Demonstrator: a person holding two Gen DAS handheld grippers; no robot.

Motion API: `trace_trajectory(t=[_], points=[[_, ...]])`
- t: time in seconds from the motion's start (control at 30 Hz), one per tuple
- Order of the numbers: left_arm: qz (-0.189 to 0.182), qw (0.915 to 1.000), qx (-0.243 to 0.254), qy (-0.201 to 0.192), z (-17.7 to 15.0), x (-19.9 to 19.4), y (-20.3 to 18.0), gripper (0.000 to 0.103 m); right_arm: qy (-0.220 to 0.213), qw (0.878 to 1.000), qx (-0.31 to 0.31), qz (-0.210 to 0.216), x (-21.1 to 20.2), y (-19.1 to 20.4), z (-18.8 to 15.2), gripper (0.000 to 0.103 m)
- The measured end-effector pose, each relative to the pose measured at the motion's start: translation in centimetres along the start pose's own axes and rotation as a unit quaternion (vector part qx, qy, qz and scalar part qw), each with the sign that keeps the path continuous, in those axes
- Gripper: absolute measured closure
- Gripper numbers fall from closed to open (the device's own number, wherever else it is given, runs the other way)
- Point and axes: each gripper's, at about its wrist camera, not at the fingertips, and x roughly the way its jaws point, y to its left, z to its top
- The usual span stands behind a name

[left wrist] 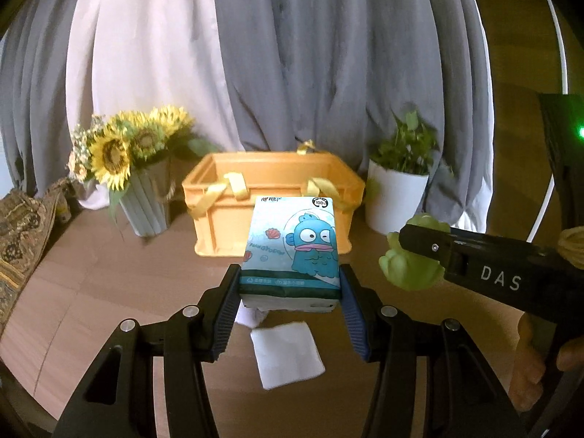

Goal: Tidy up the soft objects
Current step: 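Lift and carry the tissue pack and frog with both tools over the crate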

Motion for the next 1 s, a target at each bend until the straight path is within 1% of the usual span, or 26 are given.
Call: trace_trajectory(t=[0.23,0.63,0.83,1.0], points=[[0.004,0.9995,0.005,-0.03,2.1,-0.4,0.7,0.052,-0.033,0.999,-0.002,-0.001,-0.7,0.6,1.7,0.064],[0.011,0.9961,0.021,-0.085,6.1,0.1,3.5,0.052,-0.088,0.996,-0.006,-0.011,-0.6,2.6,4.7,0.064],[0.01,0.9946,0.026,-0.1,7.6,0.7,4.9,0.052,-0.11,0.994,-0.004,-0.018,0.1,3.5,6.0,0.064],[0.012,0.9943,0.025,-0.103,8.7,1.7,6.0,0.052,-0.127,0.992,-0.007,-0.023,0.9,4.3,7.3,0.064]])
